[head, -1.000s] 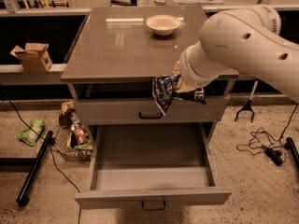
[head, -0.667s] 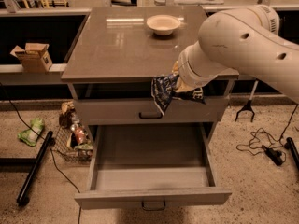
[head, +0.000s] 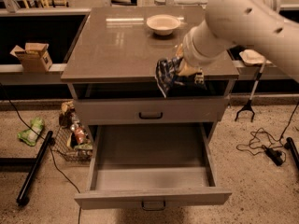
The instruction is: Pick blue chip bag from middle drawer and place on counter
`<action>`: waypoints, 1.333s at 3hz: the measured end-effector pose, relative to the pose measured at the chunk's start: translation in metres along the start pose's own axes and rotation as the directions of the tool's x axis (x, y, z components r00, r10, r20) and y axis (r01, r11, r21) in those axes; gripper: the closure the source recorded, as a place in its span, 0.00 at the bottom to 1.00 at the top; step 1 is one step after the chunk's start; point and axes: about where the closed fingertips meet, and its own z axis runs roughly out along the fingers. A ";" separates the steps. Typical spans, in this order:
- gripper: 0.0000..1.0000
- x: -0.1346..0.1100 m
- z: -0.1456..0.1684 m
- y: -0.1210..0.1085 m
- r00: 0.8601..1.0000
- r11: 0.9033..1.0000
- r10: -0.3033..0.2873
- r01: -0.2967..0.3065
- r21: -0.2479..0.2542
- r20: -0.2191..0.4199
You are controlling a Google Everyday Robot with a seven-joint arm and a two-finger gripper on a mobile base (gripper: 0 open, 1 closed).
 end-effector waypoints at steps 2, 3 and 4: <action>1.00 0.039 0.023 -0.105 0.988 0.988 0.127 -0.134 0.073 0.090; 1.00 0.055 0.028 -0.137 0.979 0.977 0.169 -0.181 0.112 0.110; 0.82 0.068 0.036 -0.152 0.967 0.966 0.215 -0.231 0.116 0.134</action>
Offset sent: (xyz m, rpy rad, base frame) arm 0.1602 -0.0329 0.0736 0.2426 -0.0882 -0.1202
